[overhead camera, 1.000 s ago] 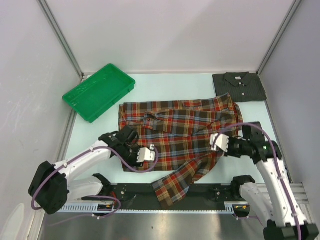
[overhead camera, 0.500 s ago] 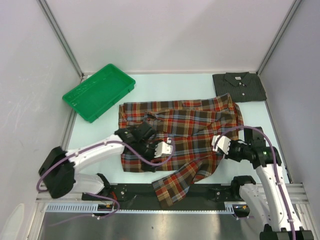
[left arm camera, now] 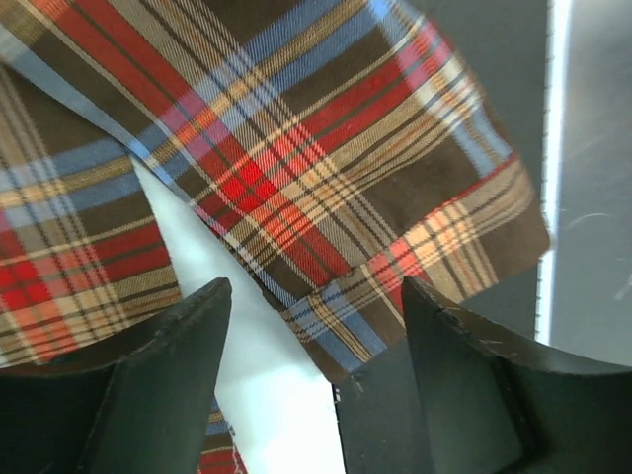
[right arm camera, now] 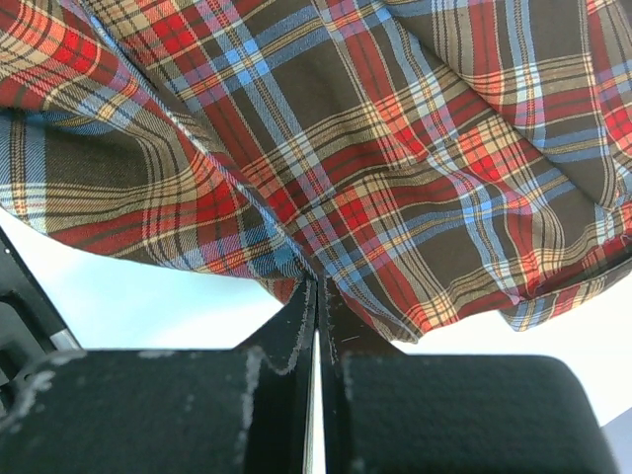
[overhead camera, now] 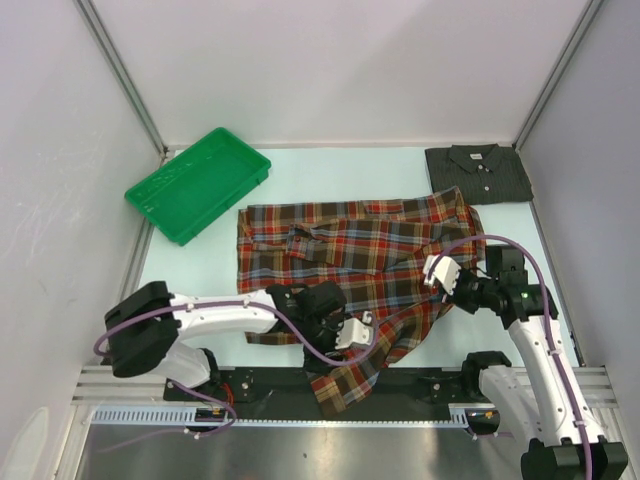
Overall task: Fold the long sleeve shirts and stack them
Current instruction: Fold the shirt
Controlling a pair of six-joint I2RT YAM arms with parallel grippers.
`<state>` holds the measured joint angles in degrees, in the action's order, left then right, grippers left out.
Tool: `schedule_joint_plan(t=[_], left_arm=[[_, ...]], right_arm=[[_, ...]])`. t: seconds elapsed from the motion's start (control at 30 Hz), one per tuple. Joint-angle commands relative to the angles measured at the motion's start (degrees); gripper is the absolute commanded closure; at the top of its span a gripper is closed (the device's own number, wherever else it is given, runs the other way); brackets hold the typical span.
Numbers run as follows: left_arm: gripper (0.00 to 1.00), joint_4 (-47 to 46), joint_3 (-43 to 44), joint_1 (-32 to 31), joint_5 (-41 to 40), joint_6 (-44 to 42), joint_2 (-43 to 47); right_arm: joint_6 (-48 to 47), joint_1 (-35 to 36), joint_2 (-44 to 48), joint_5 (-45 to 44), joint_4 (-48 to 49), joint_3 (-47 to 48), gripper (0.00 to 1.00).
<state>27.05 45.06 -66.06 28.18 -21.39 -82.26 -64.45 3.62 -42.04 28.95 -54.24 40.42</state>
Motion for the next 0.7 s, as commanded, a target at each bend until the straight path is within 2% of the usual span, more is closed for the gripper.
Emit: schedule_joint_plan(t=[0.0,0.13,0.2,0.23,0.27,0.33,0.37,0.43,0.5,0.57,0.63,0.67], left_arm=[[0.27,-2.2,0.5,-3.7,-6.9,2.2,-2.8],[0.27,-0.8,2.8,-4.8,-9.2,2.9,-7.7],[0.35,-0.3,3.8,-5.2,-10.1,3.3,-9.8],[0.45,0.0,4.1,-5.3,-10.0,3.2,-10.3],[0.64,0.1,4.3,-5.4,-10.5,3.1,-10.6],[0.84,1.5,4.9,-5.3,-12.3,2.6,-10.6],[0.98,2.0,5.2,-4.5,-12.4,2.2,-10.1],[1.0,3.4,5.2,-1.9,-7.7,1.6,-5.1],[1.0,4.6,6.9,3.8,-3.7,0.6,-0.3],[1.0,5.5,10.6,6.8,-1.3,-1.3,4.5],[1.0,7.0,13.9,7.2,-0.7,-4.5,6.4],[1.0,7.0,17.3,7.3,-0.2,-4.9,6.3]], right_arm=[[1.0,-0.4,1.3,0.9,1.9,-0.5,1.0],[1.1,-0.7,1.9,1.3,2.0,-0.5,1.0],[1.1,-1.0,2.0,1.5,1.9,-0.5,1.0],[1.3,-1.1,2.0,1.5,2.1,-0.5,1.0],[1.6,-1.2,2.0,1.5,2.5,-0.5,1.0],[2.3,-1.3,1.7,1.5,2.6,-0.5,1.0],[2.7,-1.4,1.6,1.6,3.3,-0.6,1.0],[3.7,-1.4,1.4,1.4,4.2,-1.0,1.0],[5.7,-1.6,0.6,1.3,6.5,-1.0,1.0],[9.0,-1.6,-0.4,2.0,9.6,-1.3,1.0],[11.9,-1.5,-2.5,2.9,12.3,-1.3,1.0],[16.3,-1.5,-3.4,3.0,15.5,-1.1,1.0]])
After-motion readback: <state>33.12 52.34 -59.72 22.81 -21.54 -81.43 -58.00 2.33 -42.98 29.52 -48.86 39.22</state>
